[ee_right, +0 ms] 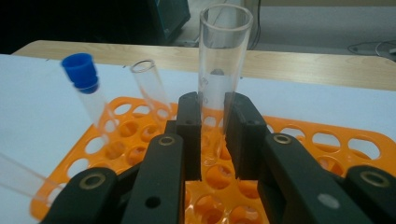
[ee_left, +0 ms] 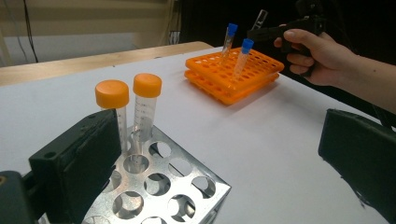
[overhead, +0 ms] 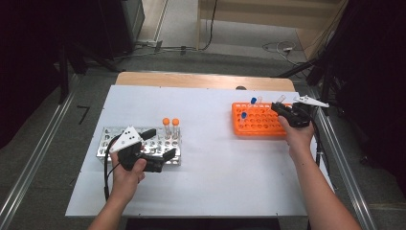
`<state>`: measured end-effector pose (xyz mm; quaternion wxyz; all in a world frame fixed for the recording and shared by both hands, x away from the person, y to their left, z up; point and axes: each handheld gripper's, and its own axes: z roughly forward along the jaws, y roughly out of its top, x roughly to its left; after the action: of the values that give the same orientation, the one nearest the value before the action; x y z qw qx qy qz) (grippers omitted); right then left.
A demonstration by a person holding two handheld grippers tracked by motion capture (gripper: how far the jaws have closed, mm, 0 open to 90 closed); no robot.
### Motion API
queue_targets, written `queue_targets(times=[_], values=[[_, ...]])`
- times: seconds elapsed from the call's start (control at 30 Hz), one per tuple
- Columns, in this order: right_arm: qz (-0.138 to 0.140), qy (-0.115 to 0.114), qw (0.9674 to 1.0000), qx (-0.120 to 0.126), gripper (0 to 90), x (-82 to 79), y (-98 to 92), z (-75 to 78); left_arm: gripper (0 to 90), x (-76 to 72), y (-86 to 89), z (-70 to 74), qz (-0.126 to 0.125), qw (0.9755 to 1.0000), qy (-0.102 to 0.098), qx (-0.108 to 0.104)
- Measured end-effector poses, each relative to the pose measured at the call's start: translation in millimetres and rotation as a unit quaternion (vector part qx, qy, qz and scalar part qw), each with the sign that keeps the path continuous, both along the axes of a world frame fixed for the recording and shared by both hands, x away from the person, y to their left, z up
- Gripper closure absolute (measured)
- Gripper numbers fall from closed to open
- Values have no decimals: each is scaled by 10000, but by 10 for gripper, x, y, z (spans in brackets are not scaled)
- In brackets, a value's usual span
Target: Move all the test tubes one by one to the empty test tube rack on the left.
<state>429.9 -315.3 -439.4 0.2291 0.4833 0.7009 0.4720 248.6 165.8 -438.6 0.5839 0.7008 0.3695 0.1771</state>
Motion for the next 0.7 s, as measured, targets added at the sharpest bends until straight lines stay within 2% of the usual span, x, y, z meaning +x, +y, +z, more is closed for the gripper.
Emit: queue_targets(times=[0.37,0.7], values=[[469,-110,9988,-68,742,-337,94,31,0,-13,-63,21,-80,10000,-31,11],[1012,-171,9947,-33,742,-690,256,89,0,-15,-113,36,-116,9999,-54,11]])
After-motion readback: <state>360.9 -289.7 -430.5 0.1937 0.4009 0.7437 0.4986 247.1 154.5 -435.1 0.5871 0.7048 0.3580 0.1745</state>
